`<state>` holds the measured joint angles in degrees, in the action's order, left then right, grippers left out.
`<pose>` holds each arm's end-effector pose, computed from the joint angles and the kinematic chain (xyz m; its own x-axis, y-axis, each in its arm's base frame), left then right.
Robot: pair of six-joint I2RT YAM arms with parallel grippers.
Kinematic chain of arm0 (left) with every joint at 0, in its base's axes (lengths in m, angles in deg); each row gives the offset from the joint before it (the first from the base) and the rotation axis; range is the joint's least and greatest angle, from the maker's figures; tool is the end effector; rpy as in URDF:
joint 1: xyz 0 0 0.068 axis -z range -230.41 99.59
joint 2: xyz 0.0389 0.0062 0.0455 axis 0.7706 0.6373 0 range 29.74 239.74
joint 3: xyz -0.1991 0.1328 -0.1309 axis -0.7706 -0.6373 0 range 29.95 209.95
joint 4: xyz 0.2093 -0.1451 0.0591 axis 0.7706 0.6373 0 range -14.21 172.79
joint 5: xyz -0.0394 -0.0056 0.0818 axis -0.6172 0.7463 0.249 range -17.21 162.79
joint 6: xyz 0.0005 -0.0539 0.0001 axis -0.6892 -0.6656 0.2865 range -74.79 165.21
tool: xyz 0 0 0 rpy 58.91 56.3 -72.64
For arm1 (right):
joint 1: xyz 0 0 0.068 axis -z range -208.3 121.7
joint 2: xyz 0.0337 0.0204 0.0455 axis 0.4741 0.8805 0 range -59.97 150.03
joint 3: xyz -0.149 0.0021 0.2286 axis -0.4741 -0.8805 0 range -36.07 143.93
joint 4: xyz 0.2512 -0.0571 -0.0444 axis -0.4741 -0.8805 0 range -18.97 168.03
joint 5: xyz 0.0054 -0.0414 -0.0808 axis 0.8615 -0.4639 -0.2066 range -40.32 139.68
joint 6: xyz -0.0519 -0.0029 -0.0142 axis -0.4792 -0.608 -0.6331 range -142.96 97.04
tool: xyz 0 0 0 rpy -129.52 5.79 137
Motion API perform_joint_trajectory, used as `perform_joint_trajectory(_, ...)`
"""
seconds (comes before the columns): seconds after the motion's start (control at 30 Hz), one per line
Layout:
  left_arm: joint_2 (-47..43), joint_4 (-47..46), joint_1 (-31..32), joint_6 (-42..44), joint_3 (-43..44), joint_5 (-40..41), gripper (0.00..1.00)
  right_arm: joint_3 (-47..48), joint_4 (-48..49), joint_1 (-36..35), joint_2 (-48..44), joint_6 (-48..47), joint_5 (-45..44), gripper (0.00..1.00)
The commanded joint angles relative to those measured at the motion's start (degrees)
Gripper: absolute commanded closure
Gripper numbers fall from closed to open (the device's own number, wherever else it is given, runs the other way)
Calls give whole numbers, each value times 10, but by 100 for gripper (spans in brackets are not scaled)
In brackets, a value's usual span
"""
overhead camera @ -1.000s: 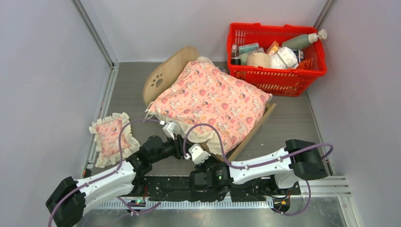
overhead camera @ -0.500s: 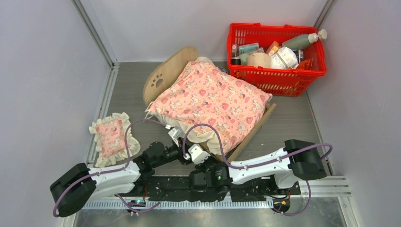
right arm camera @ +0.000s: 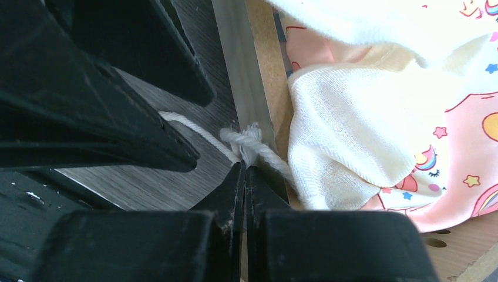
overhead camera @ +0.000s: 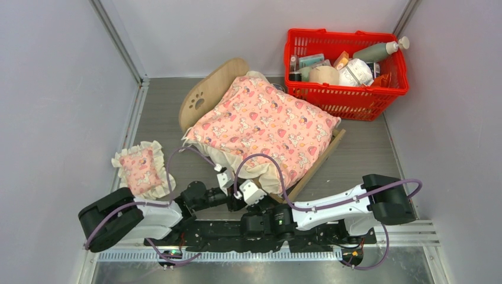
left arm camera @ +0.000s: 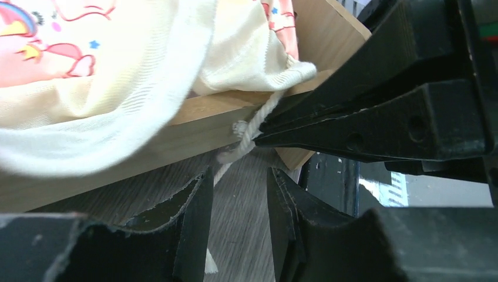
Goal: Set up the pet bed
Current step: Tie the ropes to the bed frame.
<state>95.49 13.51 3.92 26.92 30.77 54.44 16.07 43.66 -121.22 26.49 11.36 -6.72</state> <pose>0.0944 -0.1507 0.1527 -0.3250 -0.0578 -0.9439 0.8978 0.2947 -0.3272 0.0156 0.2751 0.2012 -0.2811 -0.6137 -0.7378 -0.4959 0.7511 -0.4358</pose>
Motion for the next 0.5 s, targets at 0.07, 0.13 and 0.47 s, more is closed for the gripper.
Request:
perform_joint_trajectory(0.07, 90, -158, 20, 47, 20, -9, 59, -12, 0, 3, -37, 8, -27, 95)
perform_joint_trajectory(0.13, 115, -192, 20, 46, 20, 2, 59, -14, 2, 2, -41, 7, -27, 95)
perform_joint_trajectory(0.47, 173, -231, 27, 54, 41, 19, 61, -21, 15, 2, -49, 0, -22, 95)
